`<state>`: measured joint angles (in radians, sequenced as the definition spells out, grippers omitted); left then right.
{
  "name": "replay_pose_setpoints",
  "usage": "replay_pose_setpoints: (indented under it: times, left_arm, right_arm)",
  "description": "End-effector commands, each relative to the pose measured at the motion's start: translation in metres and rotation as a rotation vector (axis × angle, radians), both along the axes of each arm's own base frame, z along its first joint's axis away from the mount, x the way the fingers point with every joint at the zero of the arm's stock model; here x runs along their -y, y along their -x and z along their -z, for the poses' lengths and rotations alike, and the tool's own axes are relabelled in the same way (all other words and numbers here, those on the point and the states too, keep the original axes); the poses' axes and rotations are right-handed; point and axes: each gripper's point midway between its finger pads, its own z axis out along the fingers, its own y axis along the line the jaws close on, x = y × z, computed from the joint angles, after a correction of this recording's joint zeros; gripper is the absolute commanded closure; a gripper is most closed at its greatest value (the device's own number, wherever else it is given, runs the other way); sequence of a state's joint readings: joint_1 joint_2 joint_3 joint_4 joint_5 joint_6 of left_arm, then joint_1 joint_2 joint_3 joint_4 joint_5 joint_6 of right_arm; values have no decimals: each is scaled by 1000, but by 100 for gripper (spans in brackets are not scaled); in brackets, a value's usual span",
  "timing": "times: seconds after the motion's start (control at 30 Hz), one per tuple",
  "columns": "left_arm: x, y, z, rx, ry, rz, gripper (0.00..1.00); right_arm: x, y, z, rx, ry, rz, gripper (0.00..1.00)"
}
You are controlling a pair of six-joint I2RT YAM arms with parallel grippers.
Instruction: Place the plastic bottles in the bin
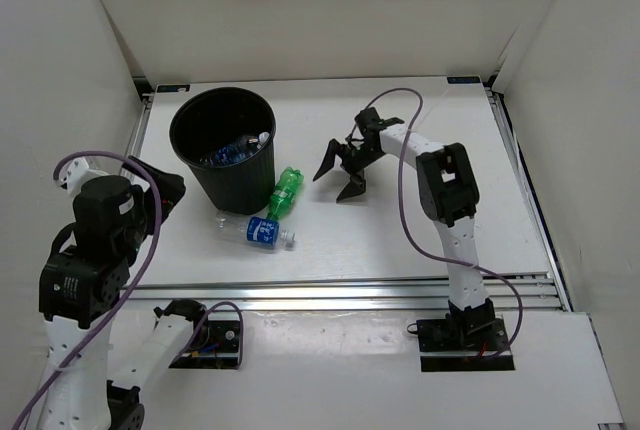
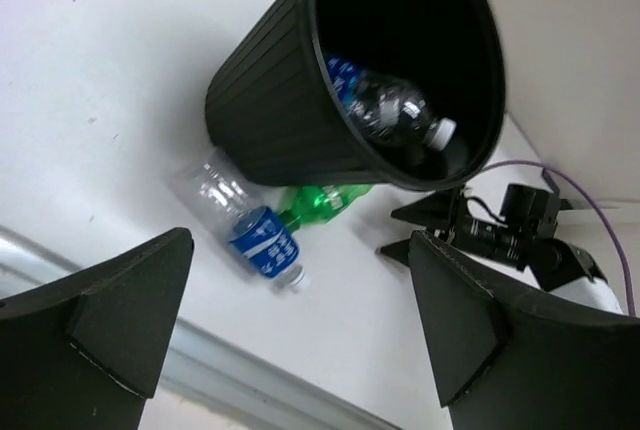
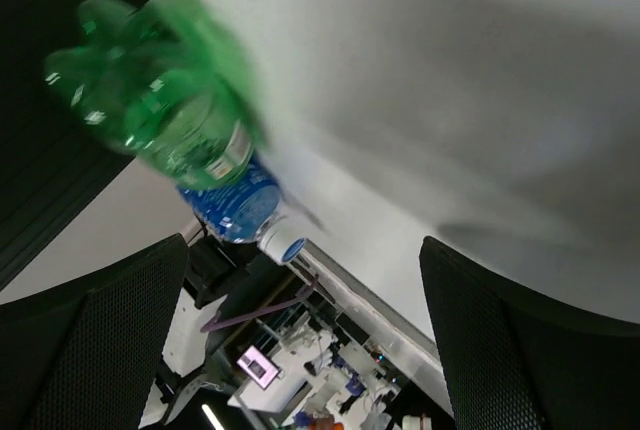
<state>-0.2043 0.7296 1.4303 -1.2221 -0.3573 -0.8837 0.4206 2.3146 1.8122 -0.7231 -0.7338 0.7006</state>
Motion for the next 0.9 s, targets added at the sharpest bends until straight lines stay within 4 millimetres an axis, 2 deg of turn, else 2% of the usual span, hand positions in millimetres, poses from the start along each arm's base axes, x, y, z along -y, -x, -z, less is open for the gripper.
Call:
replay_pose_setpoints:
  times: [0.0, 0.03, 0.1, 0.13, 0.2, 0.23, 0.3, 0.37, 0.4, 0.47, 0.57, 0.63, 0.67, 0.7, 0.73, 0.77, 0.8, 0.87]
  left_arm:
    - [-4, 23, 9, -66, 4, -8, 0]
    - [-4, 22, 13, -94, -11, -3, 0]
    - [2, 21, 35, -174, -19, 29, 0]
    - [4, 21, 43, -199, -26, 50, 0]
    - [13, 19, 65, -271, -2, 79, 0]
    - [16, 19, 68, -270, 33, 69, 0]
    - [17, 20, 81, -287, 61, 46, 0]
    - [19, 25, 84, -254, 116, 25, 0]
    - [21, 25, 95, -264, 135, 25, 0]
    - [27, 28, 99, -238, 163, 59, 0]
    - [41, 31, 114, -282, 208, 111, 0]
    - [45, 40, 123, -334, 219, 129, 0]
    - [45, 40, 126, -356, 216, 127, 0]
    - [47, 40, 128, -369, 215, 140, 0]
    - [49, 43, 132, -391, 221, 148, 0]
    - [49, 43, 132, -391, 221, 148, 0]
    - [48, 44, 135, -400, 220, 147, 0]
    - [52, 38, 137, -375, 229, 159, 0]
  right_arm:
    - [-21, -10, -8, 42, -76, -29, 0]
    - [-23, -12, 2, 30, -71, -29, 0]
    - [-38, -12, 5, 51, -82, -59, 0]
    - [-40, -15, 17, 36, -74, -58, 0]
    - [-56, -16, 16, 46, -93, -79, 0]
    - [-58, -17, 25, 17, -98, -75, 0]
    - [-71, -16, 25, 26, -118, -92, 0]
    - [-79, -18, 28, 29, -134, -96, 0]
    - [-86, -15, 33, 17, -133, -97, 0]
    - [-96, -17, 29, 31, -153, -109, 0]
    - [-109, -10, 37, -11, -163, -112, 0]
    - [-119, -1, 38, -35, -183, -128, 10]
    - [-121, -4, 41, -28, -187, -129, 15]
    - [-121, -2, 39, -43, -194, -126, 27]
    - [-120, -1, 41, -51, -190, -126, 36]
    - [-119, 2, 45, -72, -190, -123, 42]
    - [-118, 4, 37, -68, -192, -123, 51]
    - [-99, 10, 32, -83, -168, -104, 62]
